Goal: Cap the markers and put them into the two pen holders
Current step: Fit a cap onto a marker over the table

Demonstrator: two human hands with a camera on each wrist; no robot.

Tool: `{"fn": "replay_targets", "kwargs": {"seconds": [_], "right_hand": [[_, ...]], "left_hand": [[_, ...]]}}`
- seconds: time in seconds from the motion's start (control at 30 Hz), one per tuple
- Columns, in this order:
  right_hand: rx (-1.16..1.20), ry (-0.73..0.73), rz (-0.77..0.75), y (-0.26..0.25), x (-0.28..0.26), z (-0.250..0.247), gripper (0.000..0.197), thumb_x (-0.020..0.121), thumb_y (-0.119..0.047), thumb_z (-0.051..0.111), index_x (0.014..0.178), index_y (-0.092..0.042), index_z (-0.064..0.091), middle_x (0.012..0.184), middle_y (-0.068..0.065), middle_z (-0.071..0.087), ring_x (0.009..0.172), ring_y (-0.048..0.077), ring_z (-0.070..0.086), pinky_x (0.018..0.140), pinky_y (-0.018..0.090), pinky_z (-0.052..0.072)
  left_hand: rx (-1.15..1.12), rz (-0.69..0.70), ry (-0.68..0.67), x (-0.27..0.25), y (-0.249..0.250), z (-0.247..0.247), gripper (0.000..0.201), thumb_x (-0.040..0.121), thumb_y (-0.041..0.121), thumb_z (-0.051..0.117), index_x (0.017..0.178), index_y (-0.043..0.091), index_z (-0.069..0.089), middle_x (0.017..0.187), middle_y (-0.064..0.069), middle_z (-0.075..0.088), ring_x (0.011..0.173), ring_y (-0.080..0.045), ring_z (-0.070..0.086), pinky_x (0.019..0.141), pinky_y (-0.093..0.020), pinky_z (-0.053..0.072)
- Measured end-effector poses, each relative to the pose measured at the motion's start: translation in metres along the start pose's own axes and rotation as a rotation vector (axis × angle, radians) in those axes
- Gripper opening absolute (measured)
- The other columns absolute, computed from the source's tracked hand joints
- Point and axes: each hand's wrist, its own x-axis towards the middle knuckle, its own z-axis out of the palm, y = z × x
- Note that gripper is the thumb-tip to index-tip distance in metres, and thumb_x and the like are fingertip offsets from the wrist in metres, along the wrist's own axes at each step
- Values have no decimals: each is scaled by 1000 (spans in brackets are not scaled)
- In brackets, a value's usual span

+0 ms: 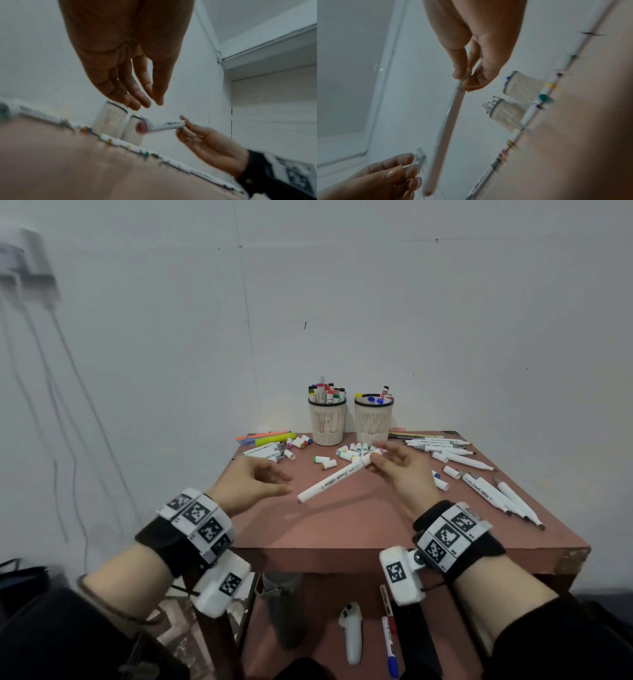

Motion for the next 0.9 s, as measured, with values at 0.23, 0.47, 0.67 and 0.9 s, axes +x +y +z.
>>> {"fn": "replay_targets", "kwargs": {"seconds": [0.23,0.47,0.67,0.9], "right_hand": [[-397,26,-349,-49,41,28,25,82,5,65,95,-17,69,87,1,67,85,14,65,81,23,54],[-687,110,-630,-84,102,37,24,85,2,58,100,-12,70,91,-4,64,84,7,60,77,7,47],[-926,101,-718,-81,150,29,28,84,7,48,100,-4,68,92,12,69,86,13,57,87,24,46],[-1028,110,-644,-49,180,21,26,89,8,46,101,-1,68,95,17,68,94,23,61,84,23,44]], "left_hand": [[303,-101,9,24,-24,-62,15,75,8,78,88,13,72,86,-10,72,81,-16,64,84,-24,47],[545,-253,-71,35,-73,-86,11,79,12,73,88,19,71,79,2,69,75,-10,62,70,-19,43],[520,-213,-142,41,-85,-91,20,82,13,70,79,33,72,81,4,72,71,-8,62,61,-16,45],[540,-176,-174,45,-85,-86,19,81,19,73,75,37,70,86,7,73,81,-2,64,79,-17,48]]}}
